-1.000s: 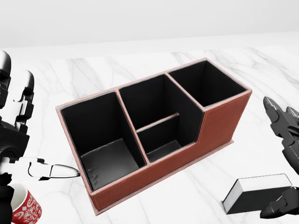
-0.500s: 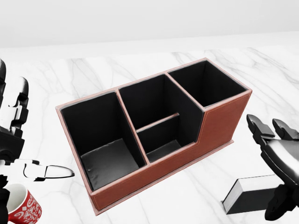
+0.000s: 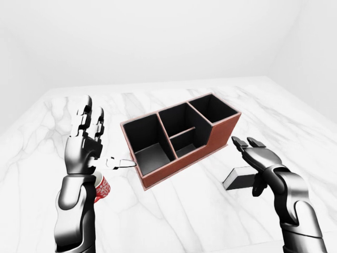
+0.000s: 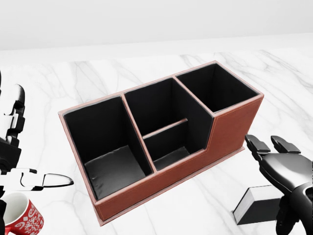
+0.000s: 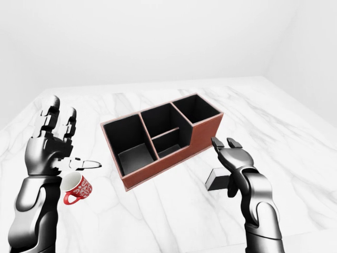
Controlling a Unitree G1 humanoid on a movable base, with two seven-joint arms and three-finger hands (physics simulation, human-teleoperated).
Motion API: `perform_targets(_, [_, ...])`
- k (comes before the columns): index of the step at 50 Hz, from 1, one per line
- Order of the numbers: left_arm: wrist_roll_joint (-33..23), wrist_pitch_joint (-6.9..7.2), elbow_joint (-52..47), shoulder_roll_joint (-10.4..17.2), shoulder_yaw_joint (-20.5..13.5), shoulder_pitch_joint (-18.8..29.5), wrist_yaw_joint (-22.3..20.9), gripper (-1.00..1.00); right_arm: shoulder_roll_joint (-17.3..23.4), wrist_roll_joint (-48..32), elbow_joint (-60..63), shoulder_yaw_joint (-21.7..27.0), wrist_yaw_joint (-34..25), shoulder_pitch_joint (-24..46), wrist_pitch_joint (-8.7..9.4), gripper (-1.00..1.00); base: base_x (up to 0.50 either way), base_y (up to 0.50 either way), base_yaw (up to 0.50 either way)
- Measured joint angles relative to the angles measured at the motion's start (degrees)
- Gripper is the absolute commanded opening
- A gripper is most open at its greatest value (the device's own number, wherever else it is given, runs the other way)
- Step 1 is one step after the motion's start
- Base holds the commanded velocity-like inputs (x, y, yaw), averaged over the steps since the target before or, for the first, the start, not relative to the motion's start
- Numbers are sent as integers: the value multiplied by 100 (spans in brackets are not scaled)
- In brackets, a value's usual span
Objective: Pick up the book and place it in the left compartment of the caddy.
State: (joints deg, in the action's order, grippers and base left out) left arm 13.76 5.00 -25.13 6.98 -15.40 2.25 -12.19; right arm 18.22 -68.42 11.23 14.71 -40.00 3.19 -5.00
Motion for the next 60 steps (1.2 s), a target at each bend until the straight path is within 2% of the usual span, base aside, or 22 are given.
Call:
perform_targets(19, [29, 0, -49, -15, -93, -114, -35, 100, 98, -244, -1261, -297, 0, 319, 7, 100, 0, 0, 0])
perform_targets(49, [61, 0, -37, -42, -189, -241, -70, 100, 557, -74, -3421, -713, 0, 1435, 253, 100, 0, 0, 0])
perform_targets(50, [61, 0, -39, -43, -190, -244, -72, 100, 566, -60, -3482, -726, 0, 1481, 262, 15, 0, 0, 0])
perform_targets(51, [62, 0, -42, -44, -190, -247, -75, 100, 574, -49, -3539, -735, 0, 1522, 271, -32, 0, 0, 0])
perform_targets(52, [61, 0, -44, -46, -190, -250, -77, 100, 582, -38, -3588, -746, 0, 1558, 280, -100, 0, 0, 0])
perform_targets(60, [61, 0, -62, -59, -191, -278, -96, 100, 619, 26, -3753, -803, 1, 1666, 295, -100, 0, 0, 0])
